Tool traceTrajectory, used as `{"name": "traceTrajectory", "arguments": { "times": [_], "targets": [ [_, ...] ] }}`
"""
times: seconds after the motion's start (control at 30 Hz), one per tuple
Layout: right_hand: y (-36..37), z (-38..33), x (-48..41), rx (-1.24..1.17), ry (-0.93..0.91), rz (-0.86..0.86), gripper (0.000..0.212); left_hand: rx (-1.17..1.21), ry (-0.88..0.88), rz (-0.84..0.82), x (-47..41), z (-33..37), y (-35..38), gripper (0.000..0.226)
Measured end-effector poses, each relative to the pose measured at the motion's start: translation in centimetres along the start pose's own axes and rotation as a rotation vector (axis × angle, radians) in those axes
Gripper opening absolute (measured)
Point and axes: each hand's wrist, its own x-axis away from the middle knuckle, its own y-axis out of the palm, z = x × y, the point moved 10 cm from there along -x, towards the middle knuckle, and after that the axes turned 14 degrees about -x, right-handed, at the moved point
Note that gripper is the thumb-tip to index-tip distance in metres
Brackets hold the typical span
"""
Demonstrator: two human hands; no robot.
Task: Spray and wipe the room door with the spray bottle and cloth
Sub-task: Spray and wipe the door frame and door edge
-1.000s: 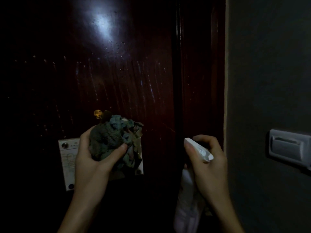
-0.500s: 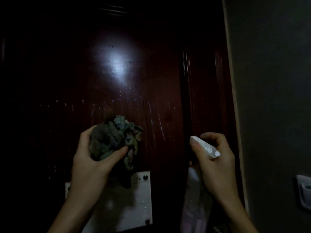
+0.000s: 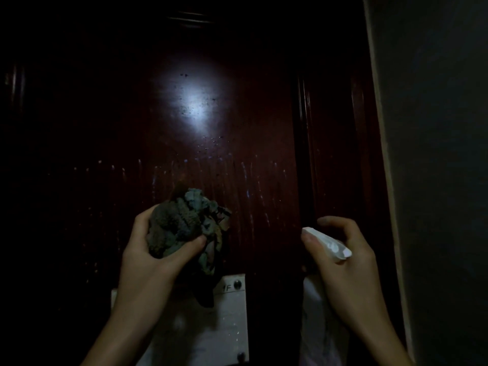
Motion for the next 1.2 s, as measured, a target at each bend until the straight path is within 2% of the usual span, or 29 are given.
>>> {"name": "traceTrajectory", "arguments": {
  "times": [0.1, 0.23, 0.4, 0.57, 0.73, 0.9, 1.07, 1.2],
  "targets": [
    [-0.2, -0.1, 0.1, 0.031, -0.002, 0.004, 0.027, -0.006, 0.000, -0.009, 0.0, -0.1, 0.2, 0.060],
    [-0.2, 0.3, 0.3, 0.006, 0.012, -0.013, 0.037, -0.018, 0.008, -0.015, 0.0, 0.0, 0.3, 0.063],
    [0.0, 0.8, 0.4, -0.045, 0.032, 0.011, 0.024, -0.020, 0.003, -0.014, 0.1, 0.3, 0.4, 0.061],
    [0.9, 1.0, 0.2, -0.094, 0.048, -0.015, 0.029, -0.029, 0.003, 0.010, 0.1, 0.5, -0.4, 0.053],
    [1.3, 0.3, 0.1, -0.070, -0.013, 0.002, 0.020, -0.035, 0.011, 0.025, -0.3, 0.5, -1.3, 0.055],
    [2.1, -0.8, -0.4, -0.085, -0.045, 0.011, 0.027, -0.042, 0.026, 0.026, -0.4, 0.9, -2.1, 0.054],
    [2.9, -1.6, -0.9, -0.077, -0.075, 0.001, 0.021, -0.041, 0.024, 0.016, -0.5, 1.4, -2.5, 0.052],
    [2.9, -2.0, -1.2, -0.088, -0.087, 0.023, 0.028, -0.033, 0.023, 0.023, -0.6, 1.8, -2.8, 0.056]
  ]
}}
